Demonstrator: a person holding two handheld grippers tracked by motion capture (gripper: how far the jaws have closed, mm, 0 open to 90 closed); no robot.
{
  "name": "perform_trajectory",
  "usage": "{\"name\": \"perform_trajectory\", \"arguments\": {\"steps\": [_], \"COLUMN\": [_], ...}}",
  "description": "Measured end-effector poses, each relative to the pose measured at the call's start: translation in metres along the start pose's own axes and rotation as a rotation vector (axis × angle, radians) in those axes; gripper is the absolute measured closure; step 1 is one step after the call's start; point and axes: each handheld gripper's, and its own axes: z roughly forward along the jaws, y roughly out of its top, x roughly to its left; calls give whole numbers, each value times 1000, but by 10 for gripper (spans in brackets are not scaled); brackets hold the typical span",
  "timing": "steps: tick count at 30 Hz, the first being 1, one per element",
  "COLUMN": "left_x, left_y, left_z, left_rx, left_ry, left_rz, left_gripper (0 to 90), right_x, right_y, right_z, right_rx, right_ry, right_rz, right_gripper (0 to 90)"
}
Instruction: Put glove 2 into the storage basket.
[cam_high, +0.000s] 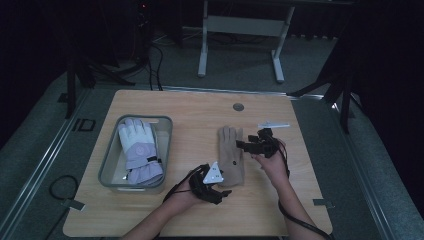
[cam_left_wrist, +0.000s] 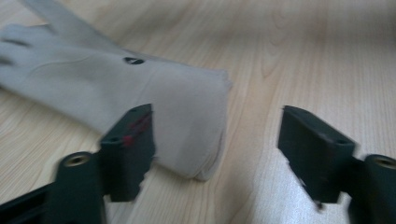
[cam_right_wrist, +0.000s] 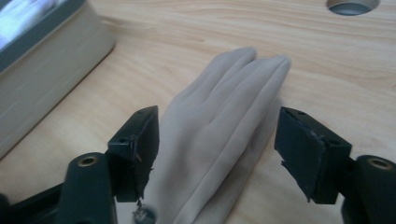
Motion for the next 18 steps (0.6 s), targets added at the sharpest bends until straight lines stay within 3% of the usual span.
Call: {"name": "perform_trajectory", "arguments": {"steps": [3,8,12,13,18], "left_x": [1,3,4,5,4], "left_y": [7,7,8,10,14], "left_z": [8,16,20,26,33], "left_rx": [41,71,93,132,180], "left_ry": [-1,1,-2,-4,14], "left_rz": [47,57,66,79,96], "left_gripper": [313,340,348,364,408], "right_x": [-9,-15,-16,-17,-16], "right_y": [7,8,8,7,4], "right_z": [14,35,41,51,61], "right_rx": [26,73,82,115,147], "right_ry": [-16,-16,-25,-14,-8], "right_rz": [46,97,105,119,115], "right_gripper": [320,308,307,293,303]}}
